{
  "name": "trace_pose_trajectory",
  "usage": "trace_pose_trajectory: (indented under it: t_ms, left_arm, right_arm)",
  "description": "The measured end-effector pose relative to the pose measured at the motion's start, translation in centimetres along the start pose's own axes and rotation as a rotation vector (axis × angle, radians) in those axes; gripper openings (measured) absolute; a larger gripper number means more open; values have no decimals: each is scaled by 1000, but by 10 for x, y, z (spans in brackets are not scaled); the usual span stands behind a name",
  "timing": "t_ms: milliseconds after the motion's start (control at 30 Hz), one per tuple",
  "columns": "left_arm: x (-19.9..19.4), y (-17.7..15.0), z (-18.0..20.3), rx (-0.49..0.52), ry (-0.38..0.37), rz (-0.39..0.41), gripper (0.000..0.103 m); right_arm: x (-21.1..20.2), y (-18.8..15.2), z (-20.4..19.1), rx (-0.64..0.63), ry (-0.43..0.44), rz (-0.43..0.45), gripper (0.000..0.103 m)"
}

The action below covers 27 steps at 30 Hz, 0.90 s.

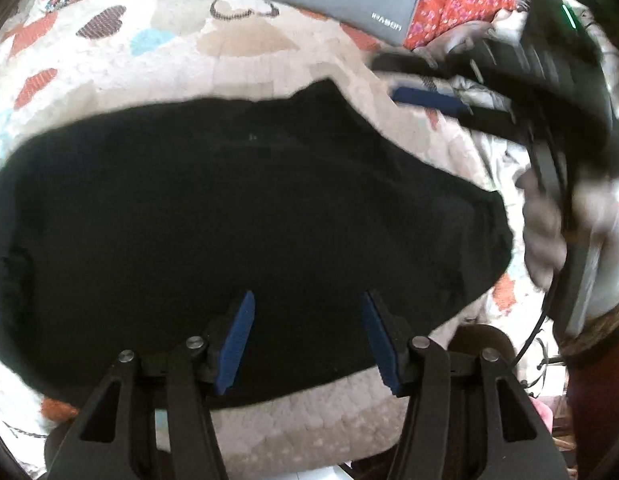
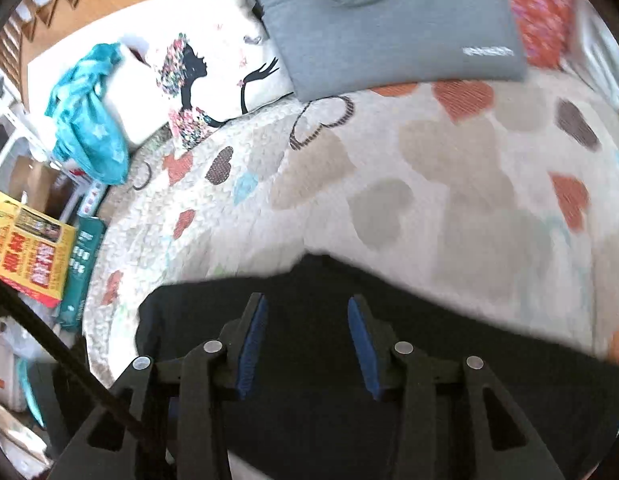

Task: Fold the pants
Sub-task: 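Press the folded pants flat with the left gripper while the right tool lifts away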

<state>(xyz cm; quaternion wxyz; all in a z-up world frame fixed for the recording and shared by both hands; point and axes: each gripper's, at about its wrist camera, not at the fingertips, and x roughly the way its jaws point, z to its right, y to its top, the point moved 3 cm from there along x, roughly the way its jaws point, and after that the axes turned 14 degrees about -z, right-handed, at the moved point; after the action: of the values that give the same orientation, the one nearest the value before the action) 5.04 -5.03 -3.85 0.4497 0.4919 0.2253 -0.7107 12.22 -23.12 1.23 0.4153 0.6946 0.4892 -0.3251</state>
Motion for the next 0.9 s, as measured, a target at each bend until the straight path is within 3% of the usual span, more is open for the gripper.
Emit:
trace_pose_trajectory:
  t_ms: [100, 133, 167, 200, 267, 367, 500, 600, 733, 833, 867, 900]
  left_arm:
    - [2, -7, 0, 10, -6, 47, 59]
    - [1, -8, 0, 13, -15, 55, 60]
    - [1, -10, -2, 18, -27, 68, 60]
    - [1, -12, -3, 23, -34, 75, 60]
    - [1, -15, -4, 42, -42, 92, 60]
    - [2, -18, -6, 59, -48, 110, 60]
    - [2, -21, -5, 74, -41, 127, 60]
    - [3, -25, 1, 96, -23, 137, 60]
    - [4, -28, 6, 108, -1, 150, 61]
    - [5, -27, 9, 112, -7, 155, 68]
    - [5, -27, 10, 113, -1, 156, 69]
    - [6, -27, 12, 117, 13, 155, 69]
  right_arm:
    - [34, 20, -9, -33, -73, -87, 57]
    - [47, 22, -10, -40, -82, -132, 50]
    - [58, 23, -11, -50, -92, -178, 5]
    - [65, 22, -11, -68, -133, -208, 4]
    - [64, 27, -8, -87, -186, -187, 3]
    - [63, 43, 8, -11, -190, -170, 2]
    - [74, 51, 16, -8, -288, -171, 1]
    - [64, 59, 19, 9, -357, -118, 0]
    - [27, 53, 7, 41, -217, -43, 3]
    - [28, 35, -8, 33, -71, -106, 14]
    - [35, 29, -11, 38, -48, -133, 25]
    - [48, 24, -10, 44, -49, -169, 28]
